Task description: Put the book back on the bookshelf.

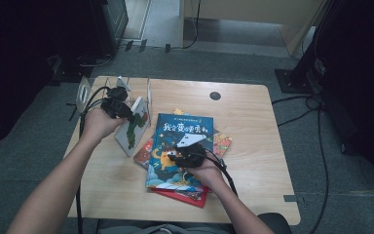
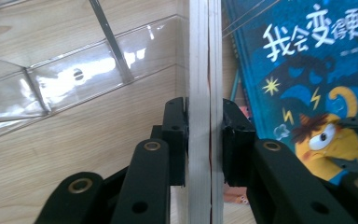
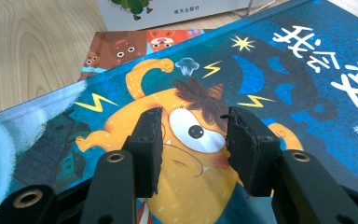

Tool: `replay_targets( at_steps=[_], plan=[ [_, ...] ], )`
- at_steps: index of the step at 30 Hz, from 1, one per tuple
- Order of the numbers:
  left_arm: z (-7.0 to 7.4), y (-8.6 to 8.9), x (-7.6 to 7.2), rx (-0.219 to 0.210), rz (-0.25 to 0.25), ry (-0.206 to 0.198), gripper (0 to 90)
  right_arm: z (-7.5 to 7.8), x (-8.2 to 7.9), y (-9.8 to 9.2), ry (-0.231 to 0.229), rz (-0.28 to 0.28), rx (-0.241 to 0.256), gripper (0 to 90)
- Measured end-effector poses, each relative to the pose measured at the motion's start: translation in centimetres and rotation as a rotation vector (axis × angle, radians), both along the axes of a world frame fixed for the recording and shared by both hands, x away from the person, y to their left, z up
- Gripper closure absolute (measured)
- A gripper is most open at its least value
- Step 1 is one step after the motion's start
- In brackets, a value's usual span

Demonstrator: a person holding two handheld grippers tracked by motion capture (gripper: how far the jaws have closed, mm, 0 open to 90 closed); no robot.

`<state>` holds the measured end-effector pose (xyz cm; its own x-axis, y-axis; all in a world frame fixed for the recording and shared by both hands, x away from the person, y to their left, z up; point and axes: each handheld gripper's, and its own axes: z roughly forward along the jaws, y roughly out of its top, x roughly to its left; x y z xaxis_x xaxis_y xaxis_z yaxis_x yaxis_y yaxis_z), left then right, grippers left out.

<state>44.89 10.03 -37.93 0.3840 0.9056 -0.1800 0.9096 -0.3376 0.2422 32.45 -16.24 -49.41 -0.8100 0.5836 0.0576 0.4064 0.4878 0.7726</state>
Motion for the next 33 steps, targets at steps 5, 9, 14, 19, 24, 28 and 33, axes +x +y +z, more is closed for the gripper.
replay_targets(
  at_steps=[5, 9, 14, 19, 24, 28, 33],
  plan=[
    [0.4, -0.2, 0.1, 0.041, -0.003, 0.015, 78.1, 0.0, 0.0, 0.0, 0.000, 0.001, -0.001, 55.8],
    [1.3, -0.3, 0.3, 0.032, 0.016, 0.011, 78.1, 0.0, 0.0, 0.0, -0.001, 0.000, -0.001, 55.8],
    [2.1, -0.4, 1.3, 0.030, 0.078, -0.008, 78.1, 0.0, 0.0, 0.1, -0.007, -0.003, -0.007, 55.8],
    [2.1, -0.1, 2.6, -0.044, 0.150, 0.018, 78.1, 0.0, 0.0, 0.1, -0.006, -0.002, -0.006, 56.0],
    [2.1, -0.1, 3.7, -0.047, 0.189, 0.013, 78.1, 0.0, 0.0, 0.1, -0.006, -0.002, -0.006, 56.1],
    [2.3, -0.5, 4.5, -0.028, 0.193, 0.005, 78.0, 0.0, 0.0, 0.1, -0.006, -0.004, -0.005, 56.5],
    [2.1, -1.0, 5.5, -0.001, 0.189, 0.002, 78.0, 0.0, 0.0, 0.1, -0.007, -0.006, -0.004, 57.1]
  ],
)
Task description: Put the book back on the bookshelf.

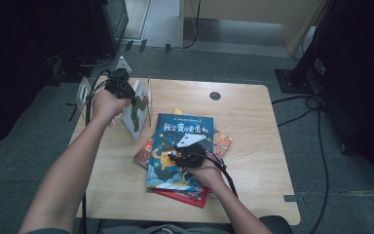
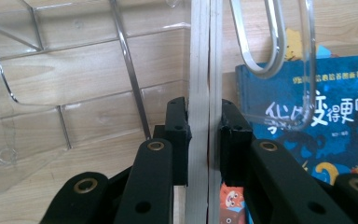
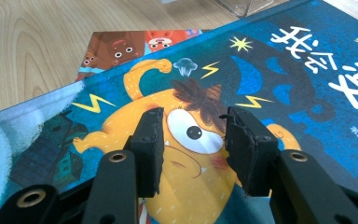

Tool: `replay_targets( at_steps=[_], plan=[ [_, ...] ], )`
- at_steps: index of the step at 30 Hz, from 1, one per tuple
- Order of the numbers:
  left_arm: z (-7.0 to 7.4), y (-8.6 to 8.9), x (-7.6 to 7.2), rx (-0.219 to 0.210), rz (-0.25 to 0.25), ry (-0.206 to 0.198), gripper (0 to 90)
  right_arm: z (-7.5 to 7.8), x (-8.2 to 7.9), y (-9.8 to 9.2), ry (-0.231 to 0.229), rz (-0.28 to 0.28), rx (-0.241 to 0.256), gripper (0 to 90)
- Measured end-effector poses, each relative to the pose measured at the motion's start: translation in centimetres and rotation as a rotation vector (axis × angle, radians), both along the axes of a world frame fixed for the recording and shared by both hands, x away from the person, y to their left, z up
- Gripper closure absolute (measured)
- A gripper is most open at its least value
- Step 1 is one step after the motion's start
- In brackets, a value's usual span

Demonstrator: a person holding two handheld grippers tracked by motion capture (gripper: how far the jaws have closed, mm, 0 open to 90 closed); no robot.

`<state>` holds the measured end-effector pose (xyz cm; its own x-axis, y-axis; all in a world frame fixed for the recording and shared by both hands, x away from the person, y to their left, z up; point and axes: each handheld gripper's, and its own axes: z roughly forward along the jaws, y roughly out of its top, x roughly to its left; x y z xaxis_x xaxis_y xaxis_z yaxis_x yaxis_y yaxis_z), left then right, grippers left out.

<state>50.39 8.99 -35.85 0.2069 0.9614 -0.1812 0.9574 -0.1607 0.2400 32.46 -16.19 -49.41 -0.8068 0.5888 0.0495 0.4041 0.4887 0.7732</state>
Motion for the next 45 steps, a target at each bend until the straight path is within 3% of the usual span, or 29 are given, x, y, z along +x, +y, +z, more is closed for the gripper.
replay_targets(
  at_steps=[10, 17, 30, 37, 45],
  plan=[
    [-0.3, -0.1, 1.1, -0.014, -0.001, -0.020, 77.9, 0.0, -0.1, 0.1, -0.009, -0.001, -0.009, 57.5],
    [-0.9, -0.2, 1.4, 0.001, -0.004, -0.022, 77.9, 0.0, -0.1, 0.1, -0.012, -0.001, -0.011, 57.4],
    [-1.5, -0.3, 1.5, -0.008, -0.008, -0.003, 77.3, 0.0, -0.1, 0.1, -0.012, 0.000, -0.010, 57.4],
    [-1.3, -0.2, 1.5, -0.018, -0.010, -0.003, 75.6, 0.0, -0.1, 0.1, -0.012, -0.001, -0.010, 57.4],
    [0.6, -0.2, 1.0, -0.037, -0.037, -0.032, 71.4, 0.0, -0.1, 0.1, -0.010, -0.001, -0.010, 57.4]
  ],
)
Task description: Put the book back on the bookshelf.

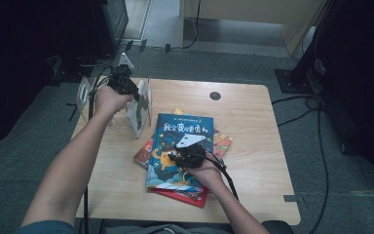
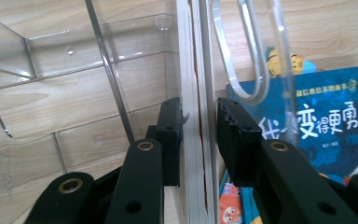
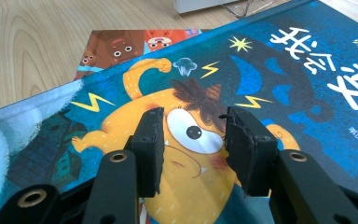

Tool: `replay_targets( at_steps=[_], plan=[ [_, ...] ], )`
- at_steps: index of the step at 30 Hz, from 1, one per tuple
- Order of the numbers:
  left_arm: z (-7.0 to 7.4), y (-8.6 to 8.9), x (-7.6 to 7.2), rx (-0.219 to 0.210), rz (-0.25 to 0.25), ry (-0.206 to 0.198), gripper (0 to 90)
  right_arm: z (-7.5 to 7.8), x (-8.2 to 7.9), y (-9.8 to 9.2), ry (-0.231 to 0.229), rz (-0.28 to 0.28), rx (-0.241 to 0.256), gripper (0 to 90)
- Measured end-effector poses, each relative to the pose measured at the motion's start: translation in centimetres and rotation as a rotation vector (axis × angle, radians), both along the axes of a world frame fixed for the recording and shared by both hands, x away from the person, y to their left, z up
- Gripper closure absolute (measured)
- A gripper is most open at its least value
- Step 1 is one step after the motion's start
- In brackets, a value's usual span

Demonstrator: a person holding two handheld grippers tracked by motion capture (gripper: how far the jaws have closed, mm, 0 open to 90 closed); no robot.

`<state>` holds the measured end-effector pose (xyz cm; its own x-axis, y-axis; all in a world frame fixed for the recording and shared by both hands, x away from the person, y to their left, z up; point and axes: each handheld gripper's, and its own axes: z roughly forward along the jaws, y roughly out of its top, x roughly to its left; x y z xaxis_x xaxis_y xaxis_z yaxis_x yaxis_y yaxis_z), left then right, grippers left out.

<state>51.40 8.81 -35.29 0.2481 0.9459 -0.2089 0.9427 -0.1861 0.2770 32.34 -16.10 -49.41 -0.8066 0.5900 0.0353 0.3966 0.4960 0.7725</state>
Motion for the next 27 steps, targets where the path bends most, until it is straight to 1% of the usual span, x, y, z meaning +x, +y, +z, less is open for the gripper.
replay_targets(
  at_steps=[6, 11, 13, 14, 15, 16, 19, 21, 22, 24, 27],
  plan=[
    [1.4, 0.6, -0.8, -0.009, -0.013, -0.021, 69.0, 0.0, 0.0, 0.0, 0.001, 0.000, 0.001, 57.3],
    [2.2, 1.2, -1.9, -0.004, -0.038, -0.030, 65.1, 0.0, 0.1, -0.1, 0.007, -0.001, 0.008, 57.3],
    [2.4, 1.4, -2.4, -0.024, -0.051, -0.029, 64.4, 0.0, 0.1, -0.1, 0.015, 0.000, 0.016, 57.0],
    [2.5, 1.5, -2.7, -0.026, -0.055, -0.029, 64.2, 0.0, 0.2, -0.2, 0.018, -0.003, 0.017, 57.0],
    [2.6, 1.6, -2.9, -0.029, -0.060, -0.035, 64.0, 0.0, 0.1, -0.3, 0.024, -0.007, 0.019, 56.8],
    [2.7, 1.7, -3.2, -0.042, -0.064, -0.040, 64.0, 0.0, 0.1, -0.3, 0.024, -0.006, 0.021, 56.6],
    [2.8, 2.0, -4.2, -0.069, -0.083, -0.055, 63.2, 0.1, 0.2, -0.6, 0.027, -0.008, 0.020, 56.7],
    [2.7, 2.1, -4.7, -0.081, -0.091, -0.059, 63.0, 0.2, 0.3, -0.8, 0.026, -0.020, 0.015, 57.5],
    [2.6, 2.1, -5.0, -0.084, -0.099, -0.062, 63.1, 0.2, 0.4, -0.9, 0.030, -0.023, 0.020, 58.2],
    [2.3, 2.1, -5.5, -0.091, -0.111, -0.064, 63.0, 0.5, 0.5, -1.4, 0.032, -0.033, 0.047, 58.7],
    [2.0, 2.0, -6.2, -0.107, -0.132, -0.066, 62.4, 0.9, 0.7, -1.9, 0.028, -0.041, 0.049, 58.7]
  ],
)
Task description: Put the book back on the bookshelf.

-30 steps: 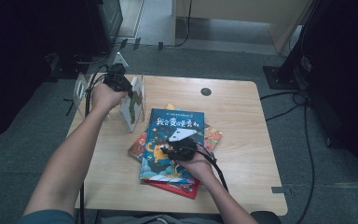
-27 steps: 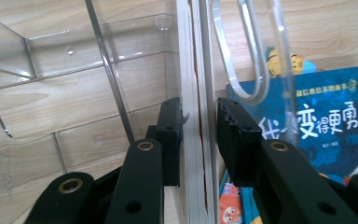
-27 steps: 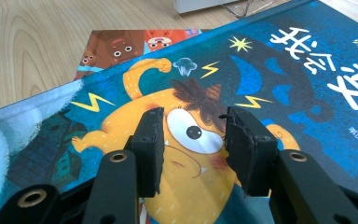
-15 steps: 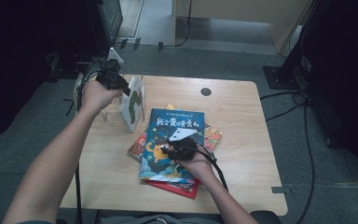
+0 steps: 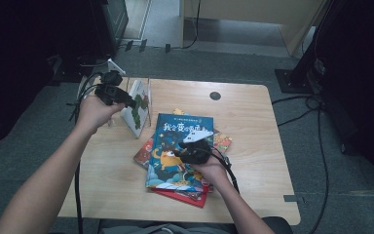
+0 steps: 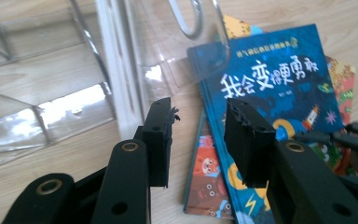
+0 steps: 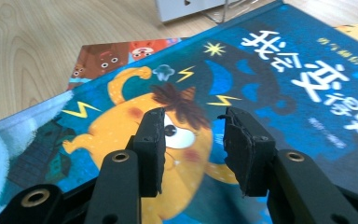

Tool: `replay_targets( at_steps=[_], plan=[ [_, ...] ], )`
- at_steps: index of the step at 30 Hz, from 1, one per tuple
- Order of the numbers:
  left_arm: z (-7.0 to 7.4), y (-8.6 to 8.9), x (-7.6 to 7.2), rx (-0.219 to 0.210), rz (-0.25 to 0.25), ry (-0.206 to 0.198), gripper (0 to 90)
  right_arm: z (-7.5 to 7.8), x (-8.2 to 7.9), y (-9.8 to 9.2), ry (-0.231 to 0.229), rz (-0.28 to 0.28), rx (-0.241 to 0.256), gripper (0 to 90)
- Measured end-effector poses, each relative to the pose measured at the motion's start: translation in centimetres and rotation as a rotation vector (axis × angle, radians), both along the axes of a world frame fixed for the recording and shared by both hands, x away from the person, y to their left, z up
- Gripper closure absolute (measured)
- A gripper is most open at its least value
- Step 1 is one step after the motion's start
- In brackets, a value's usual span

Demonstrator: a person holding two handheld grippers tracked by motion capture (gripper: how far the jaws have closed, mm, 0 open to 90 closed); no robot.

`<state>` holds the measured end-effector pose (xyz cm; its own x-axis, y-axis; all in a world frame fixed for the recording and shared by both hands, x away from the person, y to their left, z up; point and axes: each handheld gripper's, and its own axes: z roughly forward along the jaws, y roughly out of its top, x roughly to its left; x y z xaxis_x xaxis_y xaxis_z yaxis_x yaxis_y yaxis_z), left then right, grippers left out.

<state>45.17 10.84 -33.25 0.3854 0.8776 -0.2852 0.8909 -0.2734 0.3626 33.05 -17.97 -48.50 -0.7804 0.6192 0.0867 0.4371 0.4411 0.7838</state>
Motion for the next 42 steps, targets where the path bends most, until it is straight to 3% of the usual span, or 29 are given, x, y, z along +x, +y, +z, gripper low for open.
replay_targets(
  at_steps=[17, 30, 34, 39, 42],
  plan=[
    [-3.0, 0.3, -3.8, -0.073, -0.082, -0.039, 59.9, 1.6, 0.9, -5.0, -0.009, -0.094, 0.021, 60.3],
    [-5.6, 0.2, -6.1, -0.111, -0.147, -0.061, 69.3, 1.2, 0.6, -7.4, 0.005, -0.136, 0.009, 61.0],
    [-6.6, -0.1, -6.5, -0.102, -0.153, -0.074, 70.2, 1.0, 0.4, -8.5, 0.014, -0.156, 0.018, 64.4],
    [-7.8, -0.4, -7.1, -0.105, -0.178, -0.088, 74.7, 0.7, 0.7, -9.5, 0.056, -0.199, 0.050, 70.1],
    [-8.5, -0.7, -7.4, -0.101, -0.191, -0.077, 77.5, 0.3, 0.7, -9.9, 0.045, -0.211, 0.037, 74.0]
  ],
)
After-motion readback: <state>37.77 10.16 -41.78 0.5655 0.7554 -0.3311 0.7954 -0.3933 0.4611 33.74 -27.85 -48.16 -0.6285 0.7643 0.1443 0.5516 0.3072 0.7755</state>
